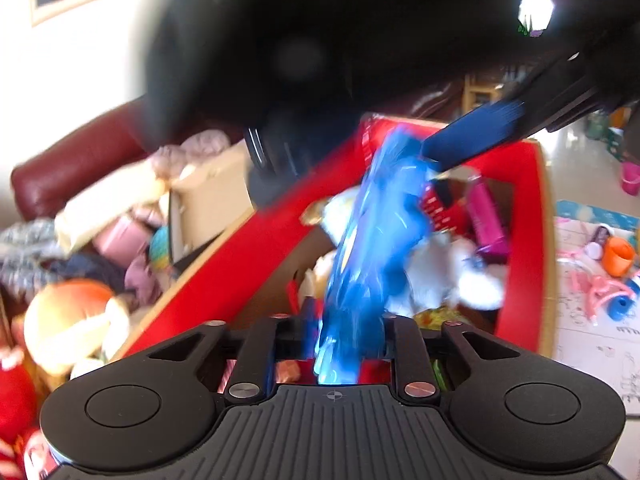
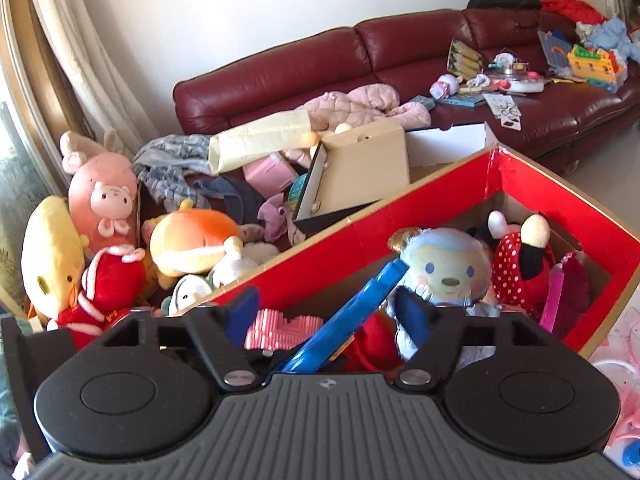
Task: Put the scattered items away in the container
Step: 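Open both tools above the red box to drop the blue gear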
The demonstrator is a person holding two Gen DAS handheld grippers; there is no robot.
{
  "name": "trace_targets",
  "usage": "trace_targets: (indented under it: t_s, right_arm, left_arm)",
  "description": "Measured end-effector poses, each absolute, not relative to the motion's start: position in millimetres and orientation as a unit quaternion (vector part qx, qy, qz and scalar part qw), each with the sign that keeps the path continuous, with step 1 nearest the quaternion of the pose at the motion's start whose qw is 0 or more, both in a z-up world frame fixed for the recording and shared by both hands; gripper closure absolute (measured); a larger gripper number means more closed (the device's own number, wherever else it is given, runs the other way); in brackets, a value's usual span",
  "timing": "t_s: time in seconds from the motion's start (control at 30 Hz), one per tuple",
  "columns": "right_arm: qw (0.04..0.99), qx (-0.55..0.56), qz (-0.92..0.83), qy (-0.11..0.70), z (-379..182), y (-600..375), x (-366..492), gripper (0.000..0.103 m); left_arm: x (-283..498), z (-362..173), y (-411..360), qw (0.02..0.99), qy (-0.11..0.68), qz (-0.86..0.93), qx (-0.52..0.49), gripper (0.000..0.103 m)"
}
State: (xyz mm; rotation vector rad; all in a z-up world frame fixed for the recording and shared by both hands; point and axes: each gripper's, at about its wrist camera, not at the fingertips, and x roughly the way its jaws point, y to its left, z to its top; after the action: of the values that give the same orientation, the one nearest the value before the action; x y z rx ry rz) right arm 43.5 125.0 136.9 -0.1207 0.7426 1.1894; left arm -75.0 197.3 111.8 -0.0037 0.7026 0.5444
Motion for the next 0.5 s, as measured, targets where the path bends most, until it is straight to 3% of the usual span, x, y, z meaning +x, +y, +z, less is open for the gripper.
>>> trace_targets:
  t_s: [0.03, 0.07, 0.5]
  right_arm:
    - [0.768, -0.047, 0.543, 0.337, 137.8, 123.9, 45.1, 0.007]
    - [0.772, -0.039, 0.540, 0.333, 138.9, 122.1, 47.4, 0.006]
    - [0.769, -0.027, 0.519, 0.373, 115.1, 110.6, 65.4, 0.005]
  left_arm:
    - [-76.9, 112.6, 199.9, 0.898, 0.346, 0.271, -0.012, 0.019]
    - [-80.5, 113.1, 203.1, 0.898, 0.344, 0.275, -0.019, 0.000]
    - [-80.0, 107.3, 218.5, 0.890, 0.362, 0.277, -0.030, 0.000]
